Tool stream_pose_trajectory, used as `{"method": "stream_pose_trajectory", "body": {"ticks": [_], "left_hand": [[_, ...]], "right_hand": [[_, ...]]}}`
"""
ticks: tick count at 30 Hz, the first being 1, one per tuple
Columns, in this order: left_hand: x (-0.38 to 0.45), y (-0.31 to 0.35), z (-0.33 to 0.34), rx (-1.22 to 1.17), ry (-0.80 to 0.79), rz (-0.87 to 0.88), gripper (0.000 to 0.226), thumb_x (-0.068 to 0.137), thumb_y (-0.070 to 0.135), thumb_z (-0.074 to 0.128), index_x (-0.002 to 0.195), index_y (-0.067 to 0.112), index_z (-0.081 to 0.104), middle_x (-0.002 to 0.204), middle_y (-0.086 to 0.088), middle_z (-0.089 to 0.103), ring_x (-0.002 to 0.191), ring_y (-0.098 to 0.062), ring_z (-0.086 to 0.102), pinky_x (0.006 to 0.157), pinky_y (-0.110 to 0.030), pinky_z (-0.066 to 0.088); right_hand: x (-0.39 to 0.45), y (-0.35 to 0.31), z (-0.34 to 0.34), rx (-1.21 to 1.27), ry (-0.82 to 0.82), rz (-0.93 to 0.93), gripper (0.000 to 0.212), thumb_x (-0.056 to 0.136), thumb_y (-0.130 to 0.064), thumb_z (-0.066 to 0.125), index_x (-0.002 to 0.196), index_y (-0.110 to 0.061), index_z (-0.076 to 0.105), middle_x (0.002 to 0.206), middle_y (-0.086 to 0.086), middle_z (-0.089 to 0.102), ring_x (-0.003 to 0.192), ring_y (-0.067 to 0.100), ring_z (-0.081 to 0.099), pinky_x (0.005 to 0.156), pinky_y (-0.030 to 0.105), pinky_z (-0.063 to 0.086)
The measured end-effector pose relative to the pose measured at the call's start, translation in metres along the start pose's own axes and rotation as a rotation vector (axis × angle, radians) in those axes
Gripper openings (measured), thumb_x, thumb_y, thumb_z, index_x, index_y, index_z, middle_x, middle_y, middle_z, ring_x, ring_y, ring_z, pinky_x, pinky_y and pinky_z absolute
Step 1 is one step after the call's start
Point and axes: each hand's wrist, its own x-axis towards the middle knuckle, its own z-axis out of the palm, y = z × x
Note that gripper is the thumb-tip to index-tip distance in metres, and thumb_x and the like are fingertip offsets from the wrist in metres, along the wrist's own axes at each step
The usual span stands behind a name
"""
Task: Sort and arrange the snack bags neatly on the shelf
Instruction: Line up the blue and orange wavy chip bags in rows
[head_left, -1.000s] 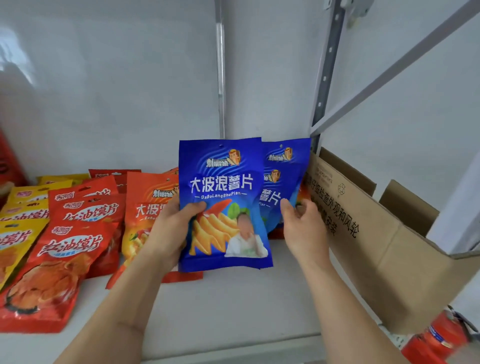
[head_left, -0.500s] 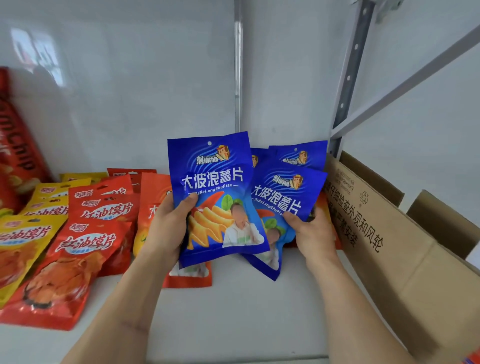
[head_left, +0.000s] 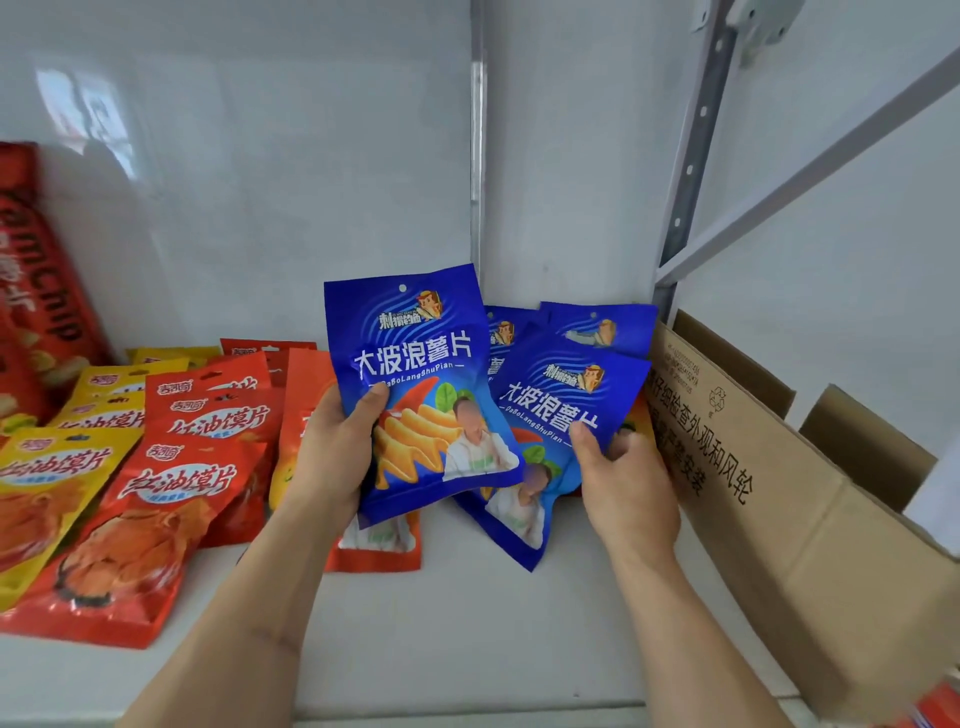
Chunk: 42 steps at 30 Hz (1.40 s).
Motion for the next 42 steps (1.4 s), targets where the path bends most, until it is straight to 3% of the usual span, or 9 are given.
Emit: {"method": "stream_pose_trajectory", "body": {"ticks": [4, 9, 14, 20, 22, 27, 31, 34, 42], "left_hand": [[0.001, -0.002, -0.001, 0.032, 0.014, 0.024, 0.023, 0.098, 0.039, 0.062, 0.117, 0.026, 0.061, 0.105, 0.002, 0.077, 0.094, -0.025, 0.076, 0.089, -0.057, 0.058], [0.004, -0.004, -0.001, 0.047, 0.019, 0.033, 0.024, 0.097, 0.043, 0.062, 0.116, 0.029, 0.060, 0.104, 0.004, 0.077, 0.092, -0.022, 0.076, 0.087, -0.054, 0.060], [0.006, -0.004, -0.003, 0.043, 0.064, 0.030, 0.025, 0.099, 0.047, 0.057, 0.117, 0.030, 0.059, 0.103, 0.007, 0.076, 0.091, -0.018, 0.076, 0.084, -0.049, 0.061], [0.006, -0.005, -0.005, 0.018, 0.118, 0.044, 0.027, 0.099, 0.048, 0.055, 0.119, 0.030, 0.057, 0.104, 0.008, 0.076, 0.094, -0.018, 0.075, 0.083, -0.049, 0.062], [0.005, -0.003, -0.004, 0.011, 0.115, 0.041, 0.027, 0.099, 0.048, 0.056, 0.118, 0.029, 0.058, 0.104, 0.008, 0.076, 0.093, -0.018, 0.076, 0.080, -0.045, 0.062], [-0.002, 0.000, 0.002, -0.072, 0.026, 0.033, 0.025, 0.103, 0.039, 0.052, 0.122, 0.024, 0.058, 0.109, 0.001, 0.076, 0.098, -0.022, 0.075, 0.088, -0.047, 0.059], [-0.008, 0.000, 0.004, -0.101, -0.050, -0.017, 0.028, 0.105, 0.038, 0.050, 0.130, 0.027, 0.057, 0.118, -0.002, 0.074, 0.108, -0.025, 0.072, 0.095, -0.049, 0.055], [-0.008, 0.000, 0.003, -0.137, -0.036, -0.077, 0.057, 0.096, 0.056, 0.057, 0.145, 0.030, 0.046, 0.132, 0.000, 0.067, 0.114, -0.023, 0.069, 0.099, -0.050, 0.054], [-0.018, 0.013, 0.007, -0.211, -0.164, -0.128, 0.060, 0.097, 0.064, 0.039, 0.127, 0.019, 0.064, 0.115, -0.006, 0.076, 0.104, -0.025, 0.073, 0.090, -0.044, 0.057]], "right_hand": [[-0.009, 0.000, 0.002, -0.104, -0.137, -0.081, 0.037, 0.090, -0.060, 0.057, 0.109, -0.029, 0.063, 0.106, -0.009, 0.065, 0.096, 0.018, 0.060, 0.072, 0.031, 0.041], [-0.004, -0.007, -0.002, 0.095, 0.000, -0.171, 0.020, 0.099, -0.034, 0.056, 0.111, -0.018, 0.059, 0.118, 0.003, 0.065, 0.102, 0.022, 0.060, 0.071, 0.028, 0.038], [0.007, -0.023, -0.029, 0.389, 0.113, -0.121, 0.019, 0.095, -0.026, 0.063, 0.104, -0.013, 0.052, 0.108, 0.004, 0.066, 0.095, 0.024, 0.065, 0.074, 0.039, 0.055], [0.020, -0.029, -0.063, 0.395, 0.063, -0.155, 0.033, 0.088, -0.039, 0.070, 0.109, -0.019, 0.055, 0.110, 0.000, 0.068, 0.101, 0.021, 0.068, 0.070, 0.054, 0.060], [0.020, -0.032, -0.068, 0.402, 0.000, -0.162, 0.030, 0.087, -0.040, 0.071, 0.106, -0.021, 0.057, 0.104, -0.001, 0.069, 0.095, 0.022, 0.070, 0.062, 0.047, 0.060], [0.004, -0.051, -0.040, 0.381, -0.219, -0.141, 0.029, 0.093, -0.032, 0.067, 0.087, -0.006, 0.058, 0.060, 0.002, 0.061, 0.039, 0.015, 0.053, 0.037, 0.025, 0.041], [-0.011, -0.053, 0.003, 0.160, -0.307, -0.241, 0.028, 0.093, -0.041, 0.064, 0.082, -0.017, 0.054, 0.076, 0.001, 0.064, 0.061, 0.017, 0.062, 0.049, 0.027, 0.046], [-0.014, -0.059, 0.010, -0.045, -0.301, -0.322, 0.026, 0.095, -0.043, 0.060, 0.086, -0.020, 0.051, 0.079, -0.013, 0.052, 0.069, 0.001, 0.050, 0.049, 0.011, 0.035], [-0.015, -0.064, 0.018, -0.011, -0.271, -0.315, 0.031, 0.094, -0.043, 0.063, 0.076, -0.021, 0.049, 0.078, -0.015, 0.054, 0.071, 0.001, 0.054, 0.053, 0.017, 0.037]]}}
